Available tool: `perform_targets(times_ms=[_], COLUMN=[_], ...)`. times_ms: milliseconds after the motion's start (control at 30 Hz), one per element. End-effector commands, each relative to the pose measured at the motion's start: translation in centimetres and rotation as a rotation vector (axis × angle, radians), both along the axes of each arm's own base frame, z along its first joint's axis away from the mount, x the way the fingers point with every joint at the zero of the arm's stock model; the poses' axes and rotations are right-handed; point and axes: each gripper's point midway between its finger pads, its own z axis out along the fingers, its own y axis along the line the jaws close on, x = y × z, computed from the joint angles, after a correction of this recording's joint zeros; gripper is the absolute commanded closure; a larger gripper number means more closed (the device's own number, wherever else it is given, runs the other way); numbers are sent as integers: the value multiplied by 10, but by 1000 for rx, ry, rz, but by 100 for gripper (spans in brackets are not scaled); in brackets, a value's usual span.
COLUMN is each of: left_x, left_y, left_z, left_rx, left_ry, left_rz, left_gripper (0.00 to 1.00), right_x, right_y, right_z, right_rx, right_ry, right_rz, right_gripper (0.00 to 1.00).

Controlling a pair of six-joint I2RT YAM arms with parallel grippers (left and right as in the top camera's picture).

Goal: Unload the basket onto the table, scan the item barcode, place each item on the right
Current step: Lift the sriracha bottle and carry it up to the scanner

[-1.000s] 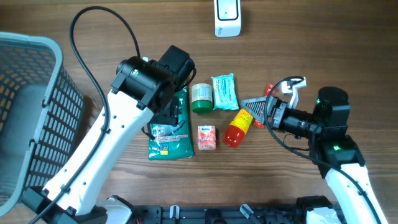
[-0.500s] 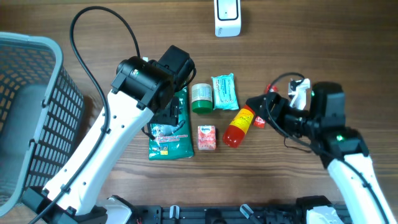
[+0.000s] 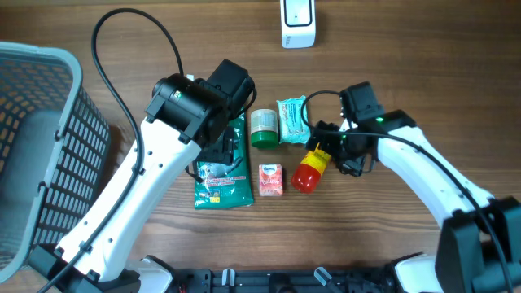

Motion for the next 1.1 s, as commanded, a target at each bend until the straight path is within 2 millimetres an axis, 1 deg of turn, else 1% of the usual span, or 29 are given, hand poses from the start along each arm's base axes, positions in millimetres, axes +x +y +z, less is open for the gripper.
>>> perform_targets(times_ms=[0, 67, 133, 167, 300, 333, 367, 433, 467, 533, 567, 600, 633, 667, 700, 733, 767, 800, 867, 933, 967, 1067], left_x=[-1, -1, -1, -1, -1, -1, -1, -1, -1, -1, -1, -1, -1, -1, -1, -1, -1, -1, -1, -1, -1, -1], left_y=[5, 5, 5, 5, 5, 5, 5, 5, 5, 5, 5, 5, 5, 5, 5, 5, 5, 5, 5, 5, 5, 5], left_z=[4, 4, 4, 4, 4, 4, 4, 4, 4, 4, 4, 4, 4, 4, 4, 4, 4, 4, 4, 4, 4, 4], left_rx=[3, 3, 4, 4, 3, 4, 4, 3, 3, 4, 3, 3, 3, 3, 4, 4, 3, 3, 3, 4, 3, 4], left_ry=[-26, -26, -26, -26, -26, -26, -26, -26, -26, -26, -26, -26, -26, -26, -26, -26, -26, -26, -26, -26, -26, -26], left_rz=[20, 20, 19, 19, 20, 19, 19, 20, 20, 19, 20, 20, 20, 20, 19, 19, 20, 20, 20, 19, 20, 19], left_gripper=[0, 0, 0, 0, 0, 0, 0, 0, 0, 0, 0, 0, 0, 0, 0, 0, 0, 0, 0, 0, 0, 0], right_x=[-8, -13, -19, -25, -35, -36, -38, -43, -43, -38, -35, -30, -26, -21, -21, -22, -22, -20, -14, -10, -9, -7], right_y=[18, 28, 27, 25, 21, 21, 23, 28, 31, 38, 43, 49, 55, 65, 70, 69, 61, 51, 32, 24, 22, 24], right_z=[-15, -22, -34, -44, -61, -63, -61, -59, -58, -51, -44, -33, -21, 3, 24, 52, 70, 82, 99, 116, 129, 149], right_rx=[-17, -31, -82, -109, -135, -137, -121, -81, -64, 3, 48, 121, 193, 340, 466, 620, 708, 764, 852, 934, 990, 1075], right_ry=[39, 47, 77, 111, 170, 176, 187, 213, 217, 193, 176, 146, 114, 40, -20, -97, -156, -207, -289, -385, -472, -637], right_rz=[44, 71, 45, 16, 11, 10, 16, 28, 36, 106, 149, 208, 258, 366, 443, 505, 526, 529, 494, 496, 519, 579], right_gripper=[7, 6, 7, 7, 18, 22, 39, 42, 47, 56, 59, 62, 61, 61, 61, 60, 57, 55, 53, 53, 52, 53])
